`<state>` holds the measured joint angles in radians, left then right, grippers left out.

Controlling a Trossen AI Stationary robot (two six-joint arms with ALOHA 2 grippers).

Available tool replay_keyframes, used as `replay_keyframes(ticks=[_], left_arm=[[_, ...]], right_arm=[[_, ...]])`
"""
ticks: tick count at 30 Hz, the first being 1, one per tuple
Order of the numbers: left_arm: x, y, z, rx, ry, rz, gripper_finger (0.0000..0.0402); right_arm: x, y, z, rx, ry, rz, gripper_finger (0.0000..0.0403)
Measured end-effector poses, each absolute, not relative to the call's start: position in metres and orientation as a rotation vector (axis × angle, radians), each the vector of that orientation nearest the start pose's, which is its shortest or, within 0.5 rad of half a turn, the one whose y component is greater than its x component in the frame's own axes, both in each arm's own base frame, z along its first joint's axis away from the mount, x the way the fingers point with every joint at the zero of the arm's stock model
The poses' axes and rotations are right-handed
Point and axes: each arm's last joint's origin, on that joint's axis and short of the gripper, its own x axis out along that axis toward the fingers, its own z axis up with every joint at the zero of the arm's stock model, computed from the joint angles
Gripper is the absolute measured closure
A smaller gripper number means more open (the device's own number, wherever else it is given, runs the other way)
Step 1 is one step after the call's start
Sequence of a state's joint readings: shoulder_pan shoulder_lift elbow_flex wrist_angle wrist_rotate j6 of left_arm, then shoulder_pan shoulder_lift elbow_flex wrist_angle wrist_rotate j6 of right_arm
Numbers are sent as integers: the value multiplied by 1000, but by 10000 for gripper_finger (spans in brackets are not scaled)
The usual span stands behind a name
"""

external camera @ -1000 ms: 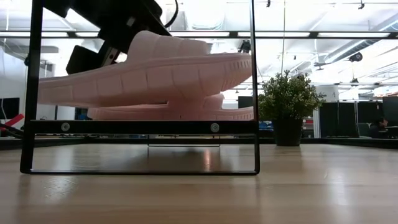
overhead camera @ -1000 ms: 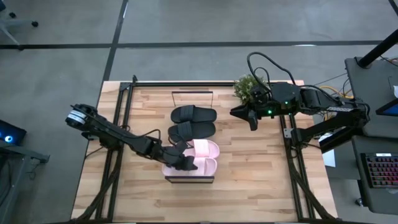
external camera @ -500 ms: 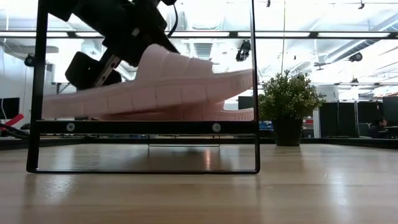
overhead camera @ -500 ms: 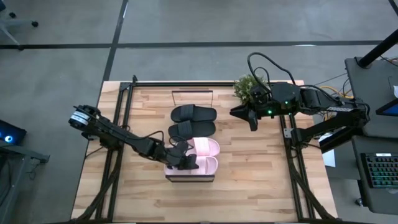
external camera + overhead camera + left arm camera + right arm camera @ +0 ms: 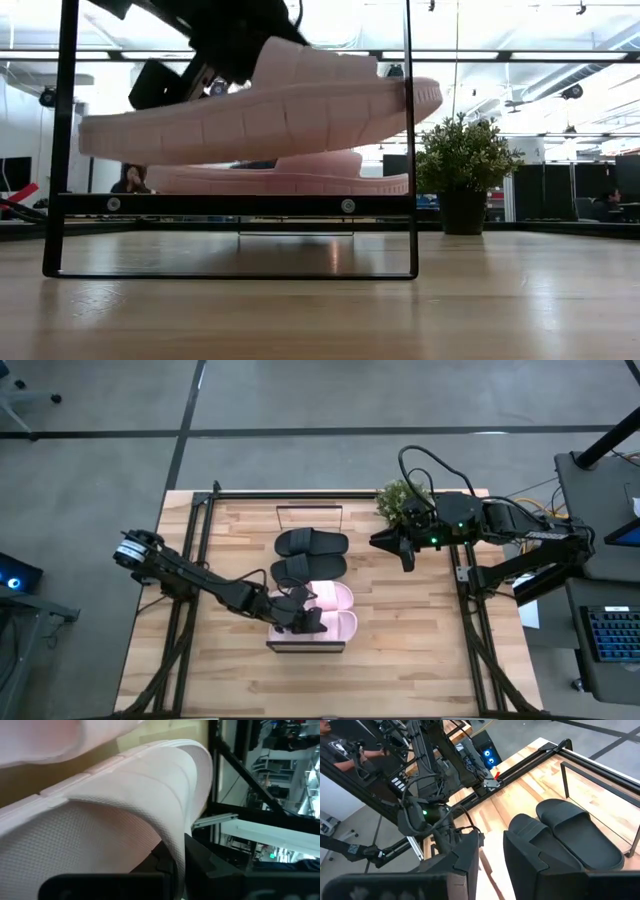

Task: Pick and place slides into the shelf
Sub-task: Put the light pink slide on the shelf

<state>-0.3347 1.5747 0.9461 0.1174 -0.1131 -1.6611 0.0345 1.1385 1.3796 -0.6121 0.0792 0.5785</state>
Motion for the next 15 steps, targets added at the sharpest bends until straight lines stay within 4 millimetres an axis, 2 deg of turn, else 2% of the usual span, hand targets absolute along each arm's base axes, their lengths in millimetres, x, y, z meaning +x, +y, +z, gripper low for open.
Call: replay_keyframes(ticks=[7,15], left_arm=[[327,-111,204,-1507,613,291,402],[330,-111,197,-1502,616,309,402]], right_arm=[[223,5,425,547,347,-149,329],[223,5,425,547,346,-149,322]])
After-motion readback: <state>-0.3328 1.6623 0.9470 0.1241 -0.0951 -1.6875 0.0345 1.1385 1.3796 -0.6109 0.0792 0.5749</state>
